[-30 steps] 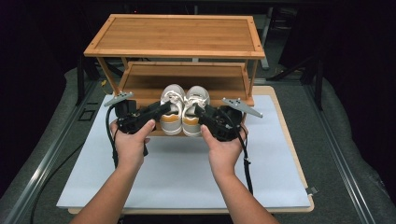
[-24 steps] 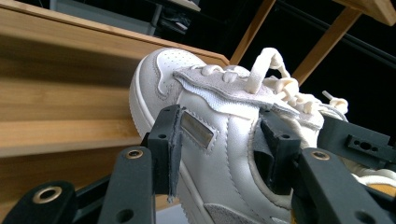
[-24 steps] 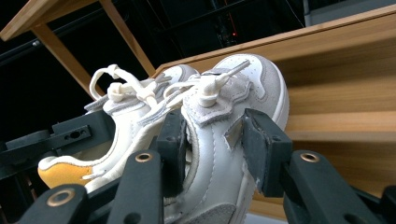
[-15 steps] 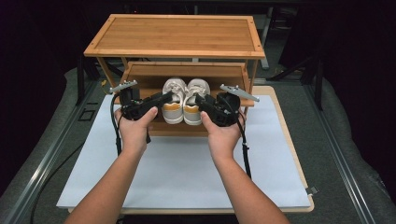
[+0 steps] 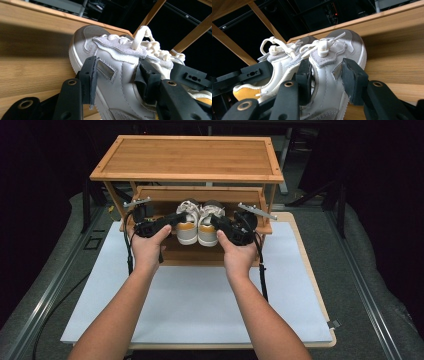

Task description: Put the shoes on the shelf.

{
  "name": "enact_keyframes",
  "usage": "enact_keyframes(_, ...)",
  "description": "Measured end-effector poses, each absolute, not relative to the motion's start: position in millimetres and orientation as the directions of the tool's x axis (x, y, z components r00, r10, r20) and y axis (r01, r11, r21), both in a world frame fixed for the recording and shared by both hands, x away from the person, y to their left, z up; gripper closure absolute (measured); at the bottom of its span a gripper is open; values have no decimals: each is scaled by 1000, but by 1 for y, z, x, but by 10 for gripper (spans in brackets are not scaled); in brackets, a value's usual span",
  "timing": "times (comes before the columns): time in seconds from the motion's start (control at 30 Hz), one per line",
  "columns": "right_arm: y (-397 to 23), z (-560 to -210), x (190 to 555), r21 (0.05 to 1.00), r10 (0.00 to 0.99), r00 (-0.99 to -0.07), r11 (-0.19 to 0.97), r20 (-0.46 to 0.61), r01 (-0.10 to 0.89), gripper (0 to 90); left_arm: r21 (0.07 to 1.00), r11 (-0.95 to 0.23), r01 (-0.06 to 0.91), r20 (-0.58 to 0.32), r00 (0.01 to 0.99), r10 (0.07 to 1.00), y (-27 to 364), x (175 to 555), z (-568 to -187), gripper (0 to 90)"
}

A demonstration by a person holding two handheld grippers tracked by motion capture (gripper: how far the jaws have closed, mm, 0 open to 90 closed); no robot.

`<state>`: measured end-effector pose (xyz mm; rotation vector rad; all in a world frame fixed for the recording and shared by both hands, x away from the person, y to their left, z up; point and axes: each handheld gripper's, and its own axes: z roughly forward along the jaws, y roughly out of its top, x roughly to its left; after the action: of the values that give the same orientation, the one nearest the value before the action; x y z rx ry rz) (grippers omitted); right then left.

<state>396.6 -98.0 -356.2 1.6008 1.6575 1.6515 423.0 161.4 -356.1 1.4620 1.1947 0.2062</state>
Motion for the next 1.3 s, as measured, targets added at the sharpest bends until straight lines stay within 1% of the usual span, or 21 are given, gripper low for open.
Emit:
enact_keyframes(0.03, -98, -357, 398, 833, 819, -331, -286, 469, 473, 607, 817, 210, 537, -491, 457, 742, 161, 424, -356, 557)
enact_keyframes(0.2, -94, -358, 403, 847, 842, -329, -246, 428, 472, 606, 828, 152, 539, -439, 456, 775, 157, 429, -355, 555)
enact_keyframes(0.23, -94, -358, 403, 842, 854, -314, -229, 414, 488, 605, 826, 149, 544, -438, 453, 776, 156, 431, -356, 554)
enact_keyframes(0.27, -94, -360, 406, 844, 847, -324, -237, 422, 481, 605, 820, 149, 552, -443, 449, 776, 156, 433, -358, 553)
enact_keyframes(0.33, -95, -361, 408, 833, 856, -309, -221, 415, 507, 605, 808, 159, 567, -460, 440, 771, 155, 435, -360, 553)
enact_keyframes(0.37, -95, -362, 410, 834, 847, -315, -237, 429, 499, 603, 807, 158, 568, -462, 441, 770, 156, 436, -361, 552)
enact_keyframes(0.57, -93, -360, 412, 831, 858, -297, -232, 420, 506, 596, 798, 186, 573, -485, 428, 763, 156, 439, -362, 541)
enact_keyframes(0.63, -94, -359, 413, 824, 857, -300, -219, 418, 523, 586, 794, 189, 578, -493, 430, 757, 158, 440, -362, 531)
enact_keyframes(0.7, -94, -359, 415, 824, 851, -303, -232, 429, 517, 558, 788, 199, 582, -504, 425, 752, 158, 440, -362, 507)
enact_keyframes(0.8, -95, -357, 416, 817, 846, -303, -235, 438, 526, 529, 792, 195, 579, -497, 424, 757, 157, 439, -362, 482)
enact_keyframes(0.87, -94, -356, 416, 820, 856, -299, -219, 422, 529, 524, 794, 196, 575, -496, 427, 756, 157, 439, -361, 470)
enact_keyframes(1.03, -96, -354, 416, 822, 845, -313, -228, 433, 523, 510, 799, 209, 563, -501, 432, 750, 159, 439, -357, 433)
enact_keyframes(1.23, -97, -351, 414, 825, 849, -314, -220, 424, 520, 502, 805, 201, 558, -497, 451, 741, 160, 437, -350, 425)
enact_keyframes(1.3, -97, -351, 415, 827, 840, -322, -233, 436, 511, 497, 807, 201, 556, -497, 453, 740, 159, 436, -349, 423)
